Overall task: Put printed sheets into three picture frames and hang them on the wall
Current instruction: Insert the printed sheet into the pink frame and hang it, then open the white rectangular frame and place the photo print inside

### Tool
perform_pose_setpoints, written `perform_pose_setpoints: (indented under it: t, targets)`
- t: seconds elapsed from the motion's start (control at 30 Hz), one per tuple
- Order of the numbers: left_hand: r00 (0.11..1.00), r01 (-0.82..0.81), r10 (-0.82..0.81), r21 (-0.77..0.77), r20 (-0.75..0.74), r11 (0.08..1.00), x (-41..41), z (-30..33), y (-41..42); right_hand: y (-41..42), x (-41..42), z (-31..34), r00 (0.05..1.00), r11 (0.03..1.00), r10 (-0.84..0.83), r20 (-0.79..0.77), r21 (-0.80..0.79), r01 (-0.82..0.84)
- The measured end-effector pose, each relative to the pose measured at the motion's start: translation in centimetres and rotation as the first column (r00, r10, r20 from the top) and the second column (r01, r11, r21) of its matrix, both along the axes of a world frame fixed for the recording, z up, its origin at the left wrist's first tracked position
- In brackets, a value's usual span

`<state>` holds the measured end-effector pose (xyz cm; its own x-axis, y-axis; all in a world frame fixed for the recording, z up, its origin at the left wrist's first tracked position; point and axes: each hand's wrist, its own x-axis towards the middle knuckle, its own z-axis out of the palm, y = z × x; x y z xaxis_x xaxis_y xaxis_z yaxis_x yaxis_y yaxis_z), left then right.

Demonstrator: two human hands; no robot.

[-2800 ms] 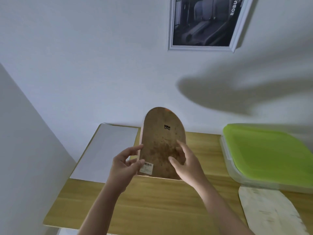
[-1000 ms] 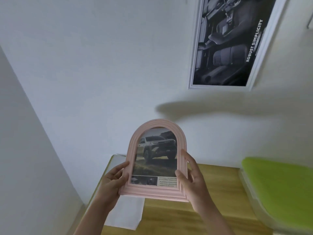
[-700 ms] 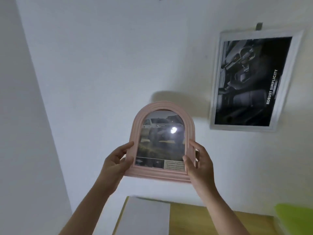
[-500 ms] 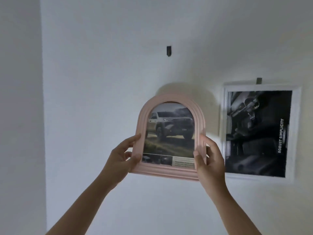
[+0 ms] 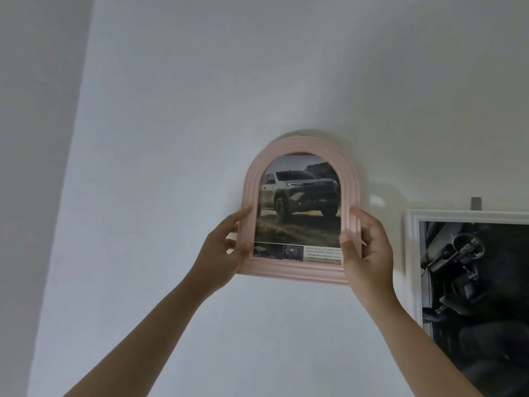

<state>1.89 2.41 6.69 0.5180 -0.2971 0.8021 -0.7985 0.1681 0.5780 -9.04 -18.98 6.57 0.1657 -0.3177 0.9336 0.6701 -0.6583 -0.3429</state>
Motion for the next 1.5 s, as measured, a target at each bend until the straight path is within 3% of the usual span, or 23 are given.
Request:
perform_pose_setpoints:
  t: [0.27, 0.67, 0.97, 1.1, 1.3, 1.5]
  targets:
    - [0.997, -0.066, 0.065, 0.053, 0.036, 0.996, 1.5, -1.9, -0.9, -1.1, 1.6, -2.7, 1.0, 1.0, 0.001, 0.017, 0.019, -0.001]
    - [0.978, -0.198, 0.195, 0.039, 0.07, 0.979, 1.1, -3.1, -2.2, -0.4, 1.4, -4.1, 0.946, 0.948, -0.317, 0.062, 0.009, 0.317]
    - [0.931, -0.361, 0.358, 0.02, 0.072, 0.933, -3.5, -4.0, -2.5, -0.8, -1.5, -4.8, 0.938, 0.939, -0.344, -0.046, 0.018, 0.345]
    - [0.937, -0.33, 0.33, -0.02, 0.116, 0.944, -8.2, -5.1, -4.6, -2.1, -4.8, -5.9, 0.935, 0.935, -0.352, -0.047, 0.026, 0.353]
    - [0.977, -0.153, 0.139, 0.081, 0.162, 0.985, -14.2, -7.3, -10.3, -7.2, -11.6, -7.8, 0.881, 0.88, -0.47, -0.052, 0.053, 0.473]
    - [1.0, -0.029, 0.028, 0.188, 0.007, 0.982, -17.4, -8.2, -16.7, -14.9, -17.9, -8.4, 0.713, 0.706, -0.68, -0.168, 0.113, 0.7]
